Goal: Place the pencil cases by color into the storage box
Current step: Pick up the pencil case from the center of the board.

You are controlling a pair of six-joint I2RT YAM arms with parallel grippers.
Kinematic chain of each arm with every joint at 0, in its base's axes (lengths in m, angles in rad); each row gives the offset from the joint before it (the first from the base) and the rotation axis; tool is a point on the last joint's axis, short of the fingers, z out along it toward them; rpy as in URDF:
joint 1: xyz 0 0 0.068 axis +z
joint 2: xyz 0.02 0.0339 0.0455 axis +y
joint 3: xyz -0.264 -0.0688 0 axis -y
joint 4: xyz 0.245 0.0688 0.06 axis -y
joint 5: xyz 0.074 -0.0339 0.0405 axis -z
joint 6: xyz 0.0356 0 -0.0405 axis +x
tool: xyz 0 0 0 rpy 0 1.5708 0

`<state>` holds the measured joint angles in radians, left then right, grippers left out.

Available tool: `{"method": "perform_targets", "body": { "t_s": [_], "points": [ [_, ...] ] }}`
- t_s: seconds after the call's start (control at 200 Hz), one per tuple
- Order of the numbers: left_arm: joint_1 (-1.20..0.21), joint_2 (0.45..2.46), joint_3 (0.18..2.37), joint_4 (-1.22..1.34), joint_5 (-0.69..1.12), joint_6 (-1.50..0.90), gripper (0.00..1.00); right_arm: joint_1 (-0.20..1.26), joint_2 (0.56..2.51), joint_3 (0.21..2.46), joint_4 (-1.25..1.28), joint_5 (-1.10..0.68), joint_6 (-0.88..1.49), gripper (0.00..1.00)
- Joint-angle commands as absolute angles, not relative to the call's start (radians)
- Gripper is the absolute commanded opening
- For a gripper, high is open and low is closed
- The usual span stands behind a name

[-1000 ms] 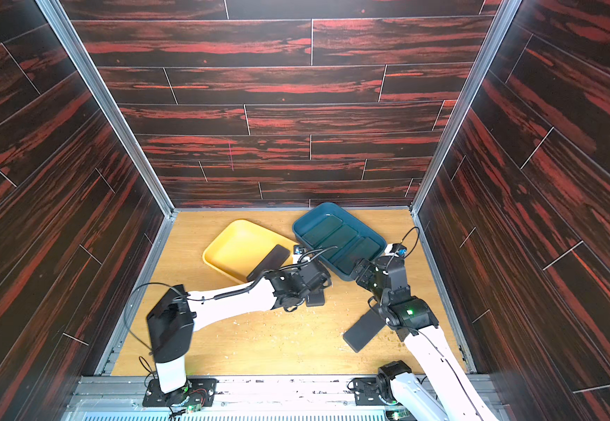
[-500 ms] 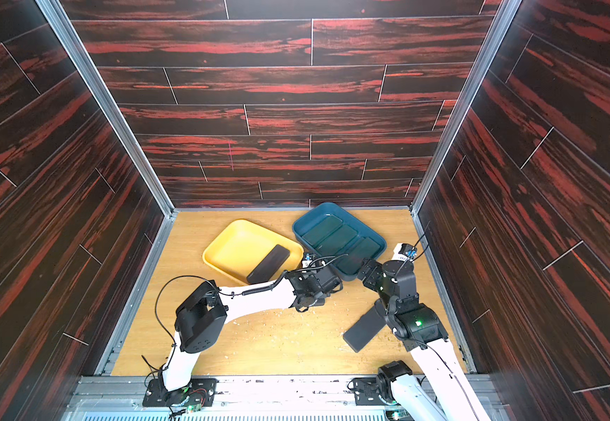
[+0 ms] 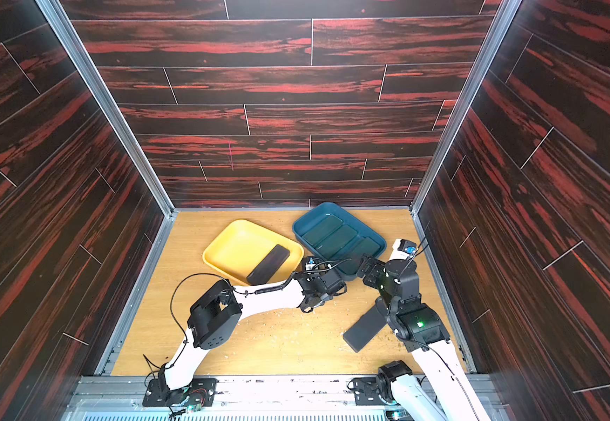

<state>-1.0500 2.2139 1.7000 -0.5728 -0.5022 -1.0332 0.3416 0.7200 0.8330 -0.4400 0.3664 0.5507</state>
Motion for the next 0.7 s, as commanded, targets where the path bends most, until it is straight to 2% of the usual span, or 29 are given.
{"method": "perform_targets", "body": {
  "t_s": [0.0,0.696],
  "points": [
    [-1.049,2.235,1.741,-0.616,-0.533,-1.065,0.84,0.339,0.71,0.828,-0.414,0.336,0.524,0.89],
    [-1.042,2.312,1.778,-0.624,-0.546,-1.09,0.83,0.339,0.709,0.795,-0.396,0.279,0.52,0.89]
  ]
}}
